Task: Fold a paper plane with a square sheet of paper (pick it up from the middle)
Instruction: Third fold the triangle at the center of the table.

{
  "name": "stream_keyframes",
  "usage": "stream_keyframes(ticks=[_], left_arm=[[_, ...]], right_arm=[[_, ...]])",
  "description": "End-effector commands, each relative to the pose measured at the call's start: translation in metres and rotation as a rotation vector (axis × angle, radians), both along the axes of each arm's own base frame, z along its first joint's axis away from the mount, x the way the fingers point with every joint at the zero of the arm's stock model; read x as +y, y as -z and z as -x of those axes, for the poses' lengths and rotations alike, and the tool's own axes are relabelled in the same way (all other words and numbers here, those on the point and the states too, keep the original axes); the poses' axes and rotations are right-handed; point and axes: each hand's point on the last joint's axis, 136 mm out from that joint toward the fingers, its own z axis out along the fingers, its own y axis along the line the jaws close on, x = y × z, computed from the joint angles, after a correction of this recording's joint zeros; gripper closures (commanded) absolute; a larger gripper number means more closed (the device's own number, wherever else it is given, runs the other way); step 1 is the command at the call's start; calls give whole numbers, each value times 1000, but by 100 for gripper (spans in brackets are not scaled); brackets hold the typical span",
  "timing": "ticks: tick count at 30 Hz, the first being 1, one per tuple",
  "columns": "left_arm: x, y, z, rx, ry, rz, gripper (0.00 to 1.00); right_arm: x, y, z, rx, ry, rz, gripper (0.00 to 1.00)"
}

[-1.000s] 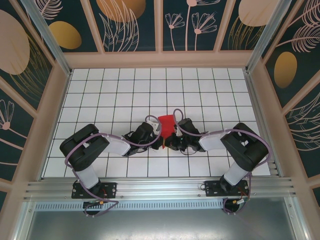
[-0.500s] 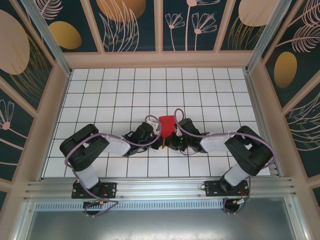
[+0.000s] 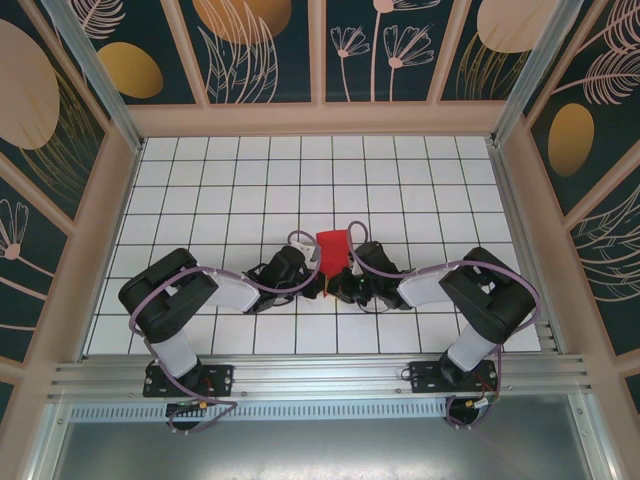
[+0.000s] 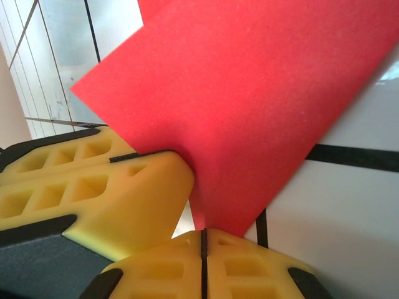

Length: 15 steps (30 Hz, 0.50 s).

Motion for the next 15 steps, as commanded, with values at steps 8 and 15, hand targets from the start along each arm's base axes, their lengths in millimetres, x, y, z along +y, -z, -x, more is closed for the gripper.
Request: stream_keyframes(ticks=[8, 15], left_arm=[[17, 22, 10, 76, -34, -62, 100], [15, 20, 10, 79, -36, -50, 100]], right_arm=[[-6, 2, 6, 3, 14, 70, 90], [-1, -21, 8, -26, 18, -11, 89]])
